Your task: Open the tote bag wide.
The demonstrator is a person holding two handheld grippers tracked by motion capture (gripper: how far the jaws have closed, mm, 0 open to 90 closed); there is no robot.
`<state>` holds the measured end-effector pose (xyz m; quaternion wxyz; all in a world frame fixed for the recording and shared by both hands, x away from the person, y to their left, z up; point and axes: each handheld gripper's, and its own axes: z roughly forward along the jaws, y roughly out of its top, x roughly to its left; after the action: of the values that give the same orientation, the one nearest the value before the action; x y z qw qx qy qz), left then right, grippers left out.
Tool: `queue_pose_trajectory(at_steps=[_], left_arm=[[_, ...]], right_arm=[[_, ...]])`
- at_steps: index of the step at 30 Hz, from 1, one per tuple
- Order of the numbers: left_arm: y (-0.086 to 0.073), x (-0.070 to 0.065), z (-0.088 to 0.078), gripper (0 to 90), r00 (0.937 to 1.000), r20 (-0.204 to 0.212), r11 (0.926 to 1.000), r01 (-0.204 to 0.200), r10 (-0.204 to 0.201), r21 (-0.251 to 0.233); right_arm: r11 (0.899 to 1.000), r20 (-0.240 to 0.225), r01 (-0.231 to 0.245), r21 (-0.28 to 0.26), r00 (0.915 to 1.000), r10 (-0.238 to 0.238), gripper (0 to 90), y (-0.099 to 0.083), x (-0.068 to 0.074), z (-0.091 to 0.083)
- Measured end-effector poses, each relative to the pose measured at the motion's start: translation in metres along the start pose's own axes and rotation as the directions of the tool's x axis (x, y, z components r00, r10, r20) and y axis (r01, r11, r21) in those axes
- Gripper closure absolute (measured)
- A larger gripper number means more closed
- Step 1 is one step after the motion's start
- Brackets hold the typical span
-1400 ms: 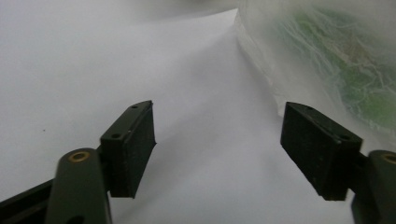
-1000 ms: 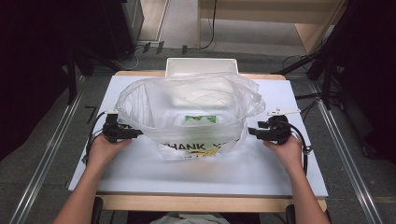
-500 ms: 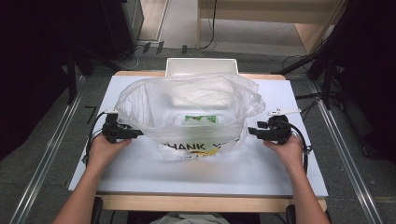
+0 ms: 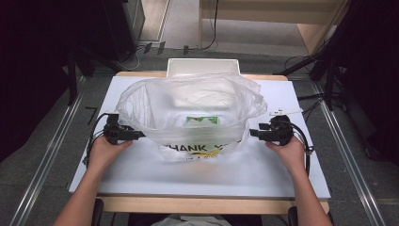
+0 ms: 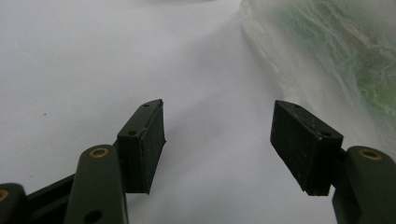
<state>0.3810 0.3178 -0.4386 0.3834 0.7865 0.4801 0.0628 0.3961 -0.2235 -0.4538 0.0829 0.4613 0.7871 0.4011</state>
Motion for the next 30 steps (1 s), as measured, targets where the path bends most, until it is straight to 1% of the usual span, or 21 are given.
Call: queue_pose_trajectory(at_steps=[4,11,14,22,24,25,27,28,29,30], left_arm=[[-0.0001,0.0003,-0.0004,36.2,1.0000,-0.006,1.0000,-0.006,0.006,0.004],[-0.0005,-0.0006,0.0004,36.3,0.9999,-0.007,0.9998,-0.015,0.015,0.011],[-0.0005,0.0000,0.0001,37.0,1.0000,-0.001,0.9999,-0.008,0.008,0.011],[-0.0007,0.0004,0.0005,37.9,0.9999,0.000,0.9997,-0.012,0.012,0.020],[-0.0007,0.0005,0.0003,40.1,1.0000,0.001,0.9997,-0.010,0.010,0.021],[-0.0009,0.0006,0.0003,40.1,0.9999,0.007,0.9996,-0.015,0.015,0.023],[0.0005,0.0002,-0.0001,41.6,0.9998,0.013,0.9997,-0.012,0.012,0.021],[0.0030,0.0000,-0.0012,41.9,0.9997,0.020,0.9994,-0.017,0.016,0.030],[0.0087,-0.0009,-0.0045,42.2,0.9991,0.017,0.9990,-0.040,0.039,0.023],[0.0087,-0.0009,-0.0045,42.2,0.9991,0.017,0.9990,-0.040,0.039,0.023]], right_arm=[[1.000,-0.011,0.001,-0.007,0.9999,-0.001,44.6,0.0002,-0.0001,-0.0007],[1.000,-0.014,0.002,-0.006,0.9999,-0.002,45.5,0.0003,-0.0007,-0.0014],[1.000,-0.022,0.001,-0.010,0.9998,-0.001,45.9,0.0003,-0.0008,-0.0009],[1.000,-0.029,-0.006,-0.010,0.9995,0.006,45.3,0.0002,-0.0012,-0.0002],[1.000,-0.031,-0.003,-0.001,0.9995,0.003,44.6,0.0002,-0.0011,0.0002],[1.000,-0.029,-0.002,0.001,0.9996,0.002,44.6,0.0002,-0.0010,0.0004],[1.000,-0.030,-0.003,0.005,0.9995,0.003,44.6,0.0003,-0.0006,0.0001],[1.000,-0.033,-0.003,0.004,0.9994,0.004,44.7,0.0010,0.0000,-0.0009],[1.000,-0.028,0.013,-0.004,0.9995,-0.013,45.1,0.0052,0.0022,-0.0046],[1.000,-0.028,0.013,-0.004,0.9995,-0.013,45.1,0.0052,0.0022,-0.0046]])
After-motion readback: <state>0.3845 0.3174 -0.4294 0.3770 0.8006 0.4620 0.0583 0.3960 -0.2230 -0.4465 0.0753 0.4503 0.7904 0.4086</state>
